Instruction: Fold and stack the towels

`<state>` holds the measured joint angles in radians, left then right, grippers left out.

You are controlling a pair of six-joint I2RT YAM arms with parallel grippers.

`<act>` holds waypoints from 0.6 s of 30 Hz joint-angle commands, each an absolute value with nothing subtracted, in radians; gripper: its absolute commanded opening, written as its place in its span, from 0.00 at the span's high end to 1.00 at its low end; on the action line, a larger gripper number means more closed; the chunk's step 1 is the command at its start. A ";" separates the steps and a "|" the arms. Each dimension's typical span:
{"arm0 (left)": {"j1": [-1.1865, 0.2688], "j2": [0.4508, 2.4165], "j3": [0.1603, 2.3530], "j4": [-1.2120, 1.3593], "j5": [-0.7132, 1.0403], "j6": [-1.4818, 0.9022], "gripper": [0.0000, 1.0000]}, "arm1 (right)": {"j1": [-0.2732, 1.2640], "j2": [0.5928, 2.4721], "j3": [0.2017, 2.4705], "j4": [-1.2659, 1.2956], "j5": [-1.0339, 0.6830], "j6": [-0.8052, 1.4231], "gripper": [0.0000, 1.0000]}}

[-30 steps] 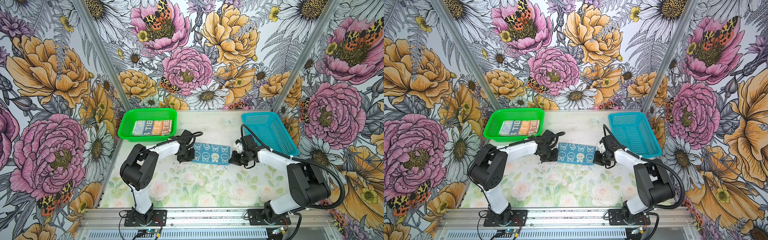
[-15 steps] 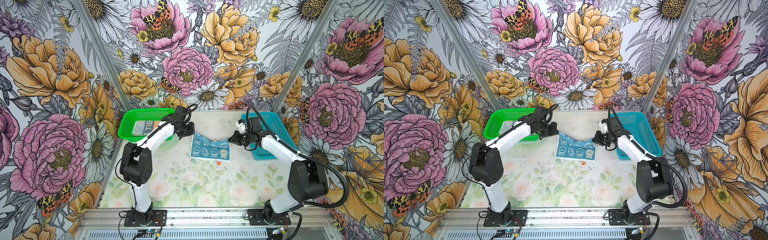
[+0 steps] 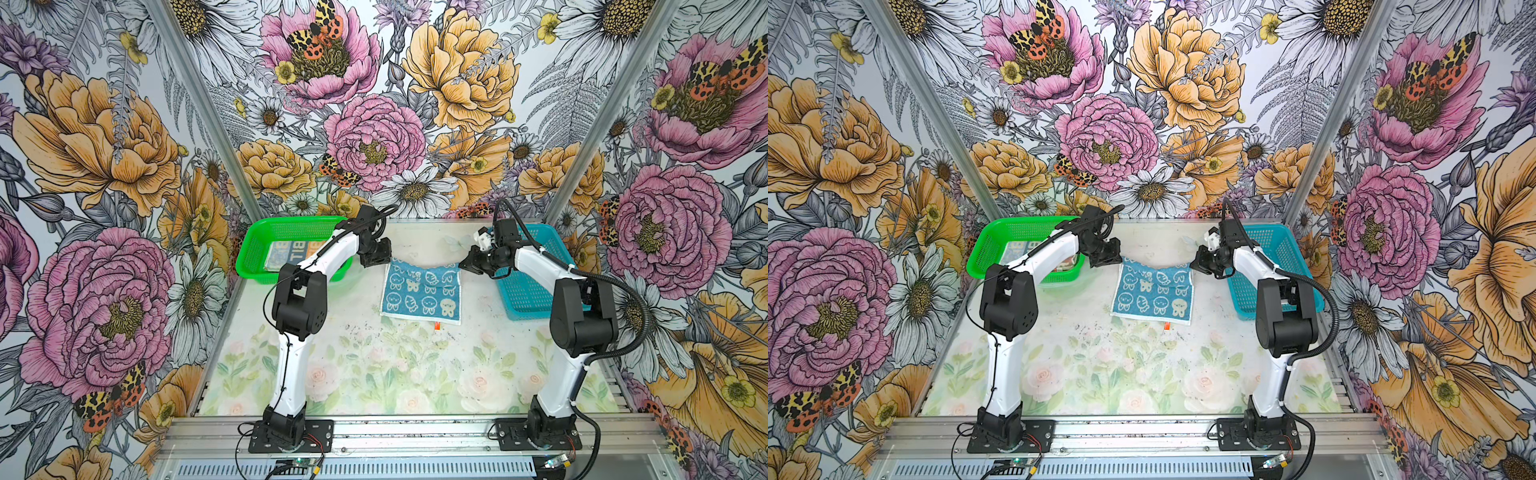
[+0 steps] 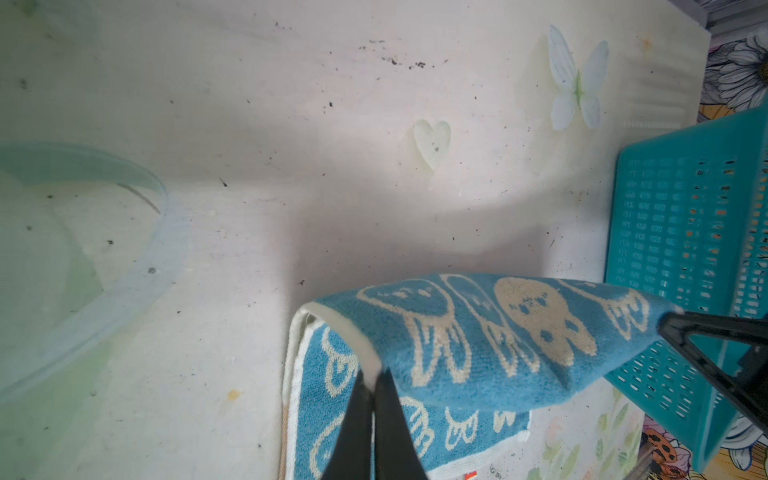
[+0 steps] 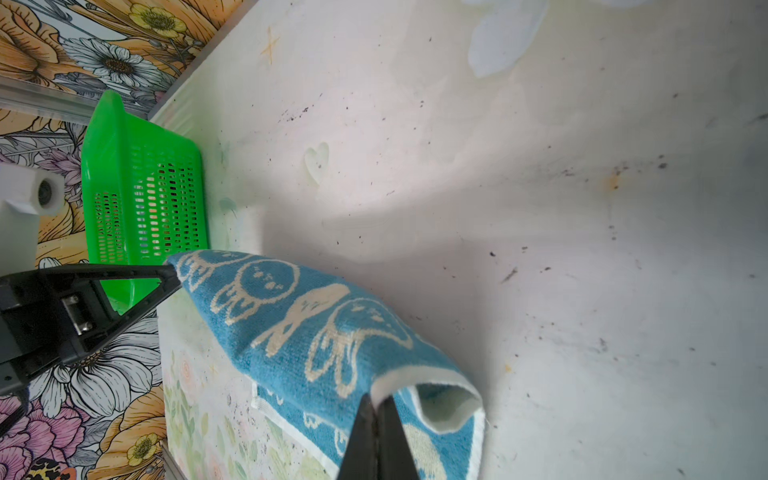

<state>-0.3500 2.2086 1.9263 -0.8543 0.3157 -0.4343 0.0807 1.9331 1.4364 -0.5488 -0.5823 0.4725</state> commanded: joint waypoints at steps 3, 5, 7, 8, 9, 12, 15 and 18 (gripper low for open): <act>-0.321 2.205 1.968 -0.865 0.342 -0.411 1.00 | 0.069 1.963 1.523 -0.573 -0.609 0.439 1.00; -0.321 2.194 1.956 -0.866 0.346 -0.410 1.00 | 0.071 1.959 1.524 -0.583 -0.619 0.434 1.00; -0.323 2.180 1.927 -0.866 0.353 -0.410 1.00 | 0.070 1.944 1.503 -0.586 -0.615 0.429 1.00; -0.325 2.173 1.904 -0.867 0.354 -0.408 1.00 | 0.070 1.934 1.488 -0.586 -0.609 0.424 1.00; -0.328 2.166 1.881 -0.866 0.354 -0.405 1.00 | 0.070 1.926 1.472 -0.588 -0.606 0.420 1.00; -0.344 2.136 1.807 -0.865 0.345 -0.397 1.00 | 0.074 1.896 1.417 -0.587 -0.604 0.415 1.00; -0.362 2.101 1.737 -0.861 0.324 -0.391 1.00 | 0.087 1.860 1.353 -0.584 -0.589 0.410 1.00; -0.374 2.059 1.664 -0.838 0.320 -0.398 1.00 | 0.096 1.829 1.291 -0.584 -0.570 0.402 1.00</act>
